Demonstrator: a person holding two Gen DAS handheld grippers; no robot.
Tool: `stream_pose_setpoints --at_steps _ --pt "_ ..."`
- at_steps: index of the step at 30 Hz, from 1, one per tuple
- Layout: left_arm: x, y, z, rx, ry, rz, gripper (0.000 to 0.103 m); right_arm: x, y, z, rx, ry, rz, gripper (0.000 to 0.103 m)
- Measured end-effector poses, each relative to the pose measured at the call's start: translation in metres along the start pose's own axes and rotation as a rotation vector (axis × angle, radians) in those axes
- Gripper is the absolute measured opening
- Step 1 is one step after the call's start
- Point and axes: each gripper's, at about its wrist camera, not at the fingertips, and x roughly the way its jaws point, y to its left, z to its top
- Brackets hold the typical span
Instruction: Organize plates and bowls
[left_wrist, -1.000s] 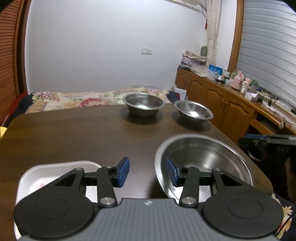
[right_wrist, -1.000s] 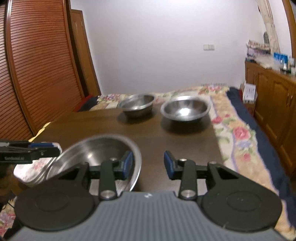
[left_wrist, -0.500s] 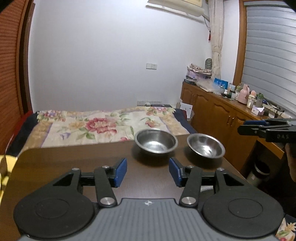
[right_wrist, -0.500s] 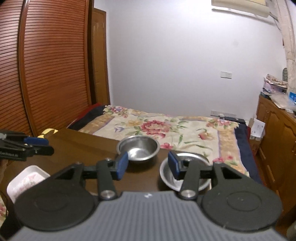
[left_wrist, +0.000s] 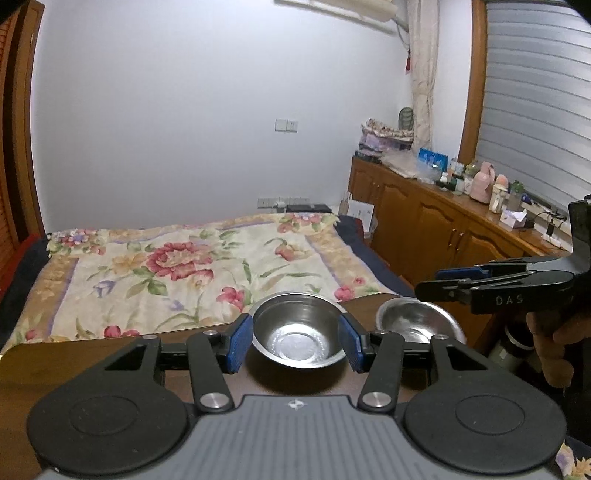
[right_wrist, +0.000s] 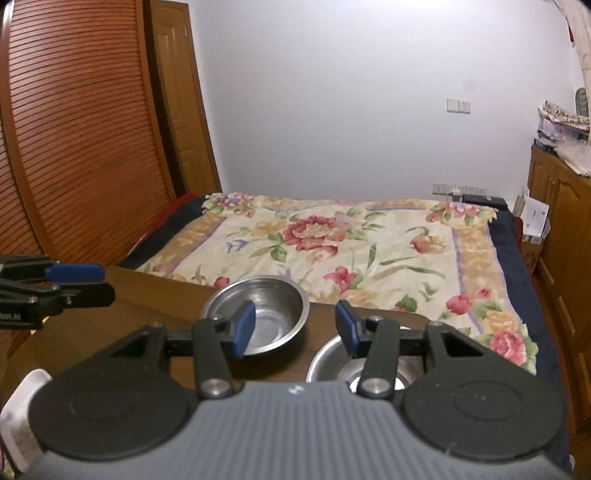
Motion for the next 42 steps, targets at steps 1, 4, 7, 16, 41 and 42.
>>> stream_pose_setpoints --at_steps 1,4,7,16,41,42 --pt "0.008 0.002 0.0 -0.005 0.009 0.003 0.053 0.008 -0.002 0.0 0.007 0.009 0.004 0.049" --pt "0.035 0.012 -0.003 -0.033 0.05 0.007 0.053 0.029 -0.005 0.0 0.02 0.044 0.011 0.049" --pt "0.059 0.022 -0.007 -0.063 0.092 0.009 0.051 0.048 -0.005 0.001 0.009 0.077 0.011 0.049" --pt "0.098 0.041 -0.013 -0.113 0.152 0.008 0.047 0.085 -0.012 -0.001 0.019 0.149 0.047 0.048" --pt "0.117 0.049 -0.014 -0.192 0.217 -0.051 0.014 0.108 -0.018 -0.007 0.132 0.239 0.115 0.017" --pt "0.114 0.047 -0.013 -0.188 0.216 -0.058 0.013 0.106 -0.019 -0.007 0.14 0.243 0.114 0.015"
